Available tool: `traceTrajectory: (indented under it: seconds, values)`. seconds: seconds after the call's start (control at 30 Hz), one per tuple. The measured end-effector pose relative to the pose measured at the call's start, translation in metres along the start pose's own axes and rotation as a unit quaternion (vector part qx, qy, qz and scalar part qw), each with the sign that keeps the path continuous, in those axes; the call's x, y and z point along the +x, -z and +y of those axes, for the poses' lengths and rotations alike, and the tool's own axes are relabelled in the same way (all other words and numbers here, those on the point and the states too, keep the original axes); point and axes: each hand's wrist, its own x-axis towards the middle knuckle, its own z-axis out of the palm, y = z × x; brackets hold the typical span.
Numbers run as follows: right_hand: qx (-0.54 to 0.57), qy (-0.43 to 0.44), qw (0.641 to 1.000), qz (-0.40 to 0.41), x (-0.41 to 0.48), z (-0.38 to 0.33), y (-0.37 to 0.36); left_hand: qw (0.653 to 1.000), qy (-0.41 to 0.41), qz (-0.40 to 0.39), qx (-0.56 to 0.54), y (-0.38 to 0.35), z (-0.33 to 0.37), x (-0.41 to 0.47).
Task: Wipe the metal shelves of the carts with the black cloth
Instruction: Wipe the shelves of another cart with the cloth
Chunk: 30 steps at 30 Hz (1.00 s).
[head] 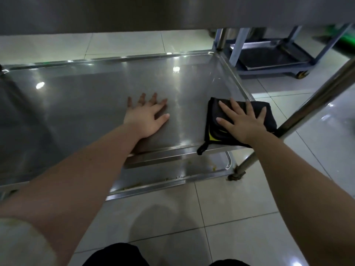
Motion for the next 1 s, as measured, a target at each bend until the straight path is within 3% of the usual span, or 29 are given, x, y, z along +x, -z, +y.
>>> traceTrajectory:
  seconds: [0.2, 0.37, 0.47, 0.67, 0.83, 1.0]
  values:
    - [0.017, -0.017, 1.0, -0.005, -0.006, -0.023, 0.002, 1.0, 0.008, -0.019, -0.005, -0.008, 0.013, 0.009]
    - [0.02, 0.096, 0.995, -0.014, -0.027, -0.115, -0.006, 1.0, 0.008, -0.016, -0.003, -0.007, 0.01, 0.009]
    - [0.028, 0.106, 0.994, -0.019, -0.022, -0.092, -0.004, 1.0, 0.011, -0.021, -0.004, -0.008, 0.006, 0.01]
    - [0.019, -0.026, 0.999, -0.021, -0.014, 0.009, 0.0, 1.0, 0.008, -0.014, -0.01, -0.009, 0.011, 0.01]
    - [0.003, 0.038, 0.999, -0.019, -0.021, -0.021, -0.006, 1.0, 0.005, -0.005, -0.006, -0.012, 0.011, 0.009]
    - [0.023, 0.073, 0.997, 0.011, 0.061, -0.04, 0.016, 1.0, 0.0, 0.0, 0.011, -0.013, 0.009, 0.01]
